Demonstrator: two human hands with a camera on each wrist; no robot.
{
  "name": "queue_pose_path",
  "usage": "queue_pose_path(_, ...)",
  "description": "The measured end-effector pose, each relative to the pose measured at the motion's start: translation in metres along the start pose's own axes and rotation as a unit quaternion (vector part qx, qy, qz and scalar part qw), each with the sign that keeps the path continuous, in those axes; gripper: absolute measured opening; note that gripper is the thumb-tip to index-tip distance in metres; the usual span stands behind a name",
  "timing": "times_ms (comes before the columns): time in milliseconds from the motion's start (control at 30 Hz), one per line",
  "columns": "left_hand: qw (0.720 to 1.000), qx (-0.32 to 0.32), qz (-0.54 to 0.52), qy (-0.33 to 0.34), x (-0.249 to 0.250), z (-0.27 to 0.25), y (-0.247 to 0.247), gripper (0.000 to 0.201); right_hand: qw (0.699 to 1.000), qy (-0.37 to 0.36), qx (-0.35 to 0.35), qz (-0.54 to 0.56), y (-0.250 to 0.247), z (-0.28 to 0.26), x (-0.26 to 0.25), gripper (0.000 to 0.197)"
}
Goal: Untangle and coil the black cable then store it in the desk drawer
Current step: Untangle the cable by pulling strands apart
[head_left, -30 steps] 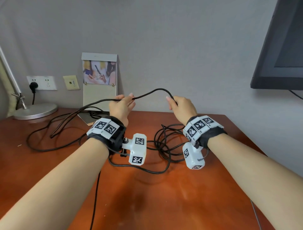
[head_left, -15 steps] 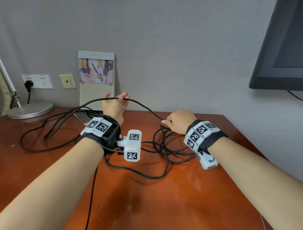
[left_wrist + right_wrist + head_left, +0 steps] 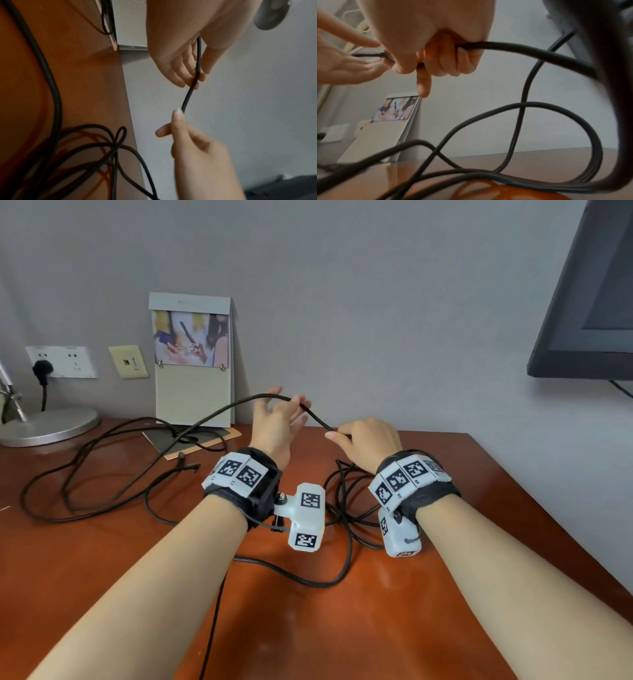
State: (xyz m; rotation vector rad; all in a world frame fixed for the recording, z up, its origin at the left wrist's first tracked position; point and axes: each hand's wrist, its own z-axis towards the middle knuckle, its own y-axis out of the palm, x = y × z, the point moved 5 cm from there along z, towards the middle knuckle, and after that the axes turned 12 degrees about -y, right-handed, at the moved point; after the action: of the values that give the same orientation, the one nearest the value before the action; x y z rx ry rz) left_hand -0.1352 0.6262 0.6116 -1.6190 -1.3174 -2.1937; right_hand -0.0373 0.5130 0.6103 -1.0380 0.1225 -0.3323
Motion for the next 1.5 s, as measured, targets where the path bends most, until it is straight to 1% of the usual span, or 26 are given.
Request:
queue_pose_path(100, 1.000, 0.016, -0.003, 0.008, -0.007, 0.005, 0.007, 0.027, 0.996, 0.052, 0.030, 0.065, -0.001, 0.005, 0.012, 0.053)
queue_pose_path(200, 0.999, 0.015, -0.050, -0.002, -0.009, 0.015, 0.006, 0.027, 0.976, 0.117, 0.095, 0.156, -0.003, 0.005, 0.027, 0.056)
queue_pose_path(267, 0.998, 0.005, -0.063, -0.003, -0.007, 0.022, 0.003, 0.028, 0.960, 0.151, 0.130, 0.197, -0.003, 0.004, 0.036, 0.052)
queue_pose_path(333, 0.998, -0.005, -0.060, 0.003, -0.006, 0.028, 0.000, 0.030, 0.952, 0.165, 0.144, 0.214, -0.002, 0.005, 0.041, 0.048)
queue_pose_path(433, 0.998, -0.016, -0.066, 0.013, -0.004, 0.036, -0.003, 0.031, 0.947, 0.161, 0.149, 0.234, 0.002, 0.009, 0.043, 0.044)
queue_pose_path(633, 0.998, -0.017, -0.064, -0.002, 0.000, 0.058, -0.010, 0.027, 0.943, 0.142, 0.154, 0.260, 0.008, 0.016, 0.044, 0.041)
queue_pose_path(767, 0.995, 0.004, -0.104, -0.002, 0.010, 0.068, -0.024, 0.021, 0.940, 0.135, 0.163, 0.267, 0.002, 0.019, 0.048, 0.043)
queue_pose_path(933, 0.991, 0.008, -0.136, 0.016, 0.020, 0.067, -0.035, 0.024, 0.939, 0.127, 0.182, 0.261, -0.005, 0.018, 0.043, 0.044)
queue_pose_path(1000, 0.992, -0.010, -0.122, 0.019, 0.018, 0.062, -0.027, 0.022, 0.942, 0.121, 0.187, 0.252, -0.007, 0.019, 0.037, 0.045)
queue_pose_path(1100, 0.998, -0.041, -0.057, 0.003, 0.008, 0.050, -0.006, 0.025, 0.946, 0.099, 0.180, 0.249, -0.010, 0.023, 0.025, 0.043)
queue_pose_path(1200, 0.999, -0.049, -0.005, 0.014, 0.005, 0.042, 0.006, 0.028, 0.949, 0.098, 0.173, 0.246, -0.012, 0.024, 0.021, 0.040)
queue_pose_path(1267, 0.999, -0.040, -0.006, 0.027, 0.011, 0.043, 0.002, 0.027, 0.946, 0.104, 0.172, 0.253, -0.013, 0.023, 0.024, 0.041)
queue_pose_path(1400, 0.998, -0.009, -0.038, 0.044, 0.025, 0.049, -0.014, 0.025, 0.938, 0.111, 0.185, 0.271, -0.014, 0.022, 0.029, 0.041)
queue_pose_path(1500, 0.997, -0.003, -0.058, 0.049, 0.026, 0.049, -0.015, 0.024, 0.944, 0.103, 0.182, 0.255, -0.014, 0.024, 0.026, 0.040)
